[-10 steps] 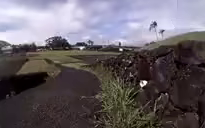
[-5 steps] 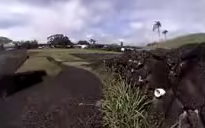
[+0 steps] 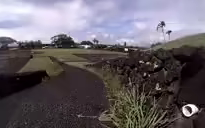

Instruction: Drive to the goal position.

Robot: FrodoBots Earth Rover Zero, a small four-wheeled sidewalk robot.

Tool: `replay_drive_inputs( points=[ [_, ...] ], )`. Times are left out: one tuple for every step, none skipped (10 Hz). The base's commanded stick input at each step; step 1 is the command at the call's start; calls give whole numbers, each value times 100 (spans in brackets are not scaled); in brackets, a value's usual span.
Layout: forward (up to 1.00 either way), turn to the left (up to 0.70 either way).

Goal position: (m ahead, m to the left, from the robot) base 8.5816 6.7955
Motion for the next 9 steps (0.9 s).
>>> replay_drive_inputs(
  points=[
    [50,0],
    [50,0],
    [50,47],
    [50,50],
    [50,50],
    [50,50],
    [50,50],
    [50,50],
    [50,50]
  ],
)
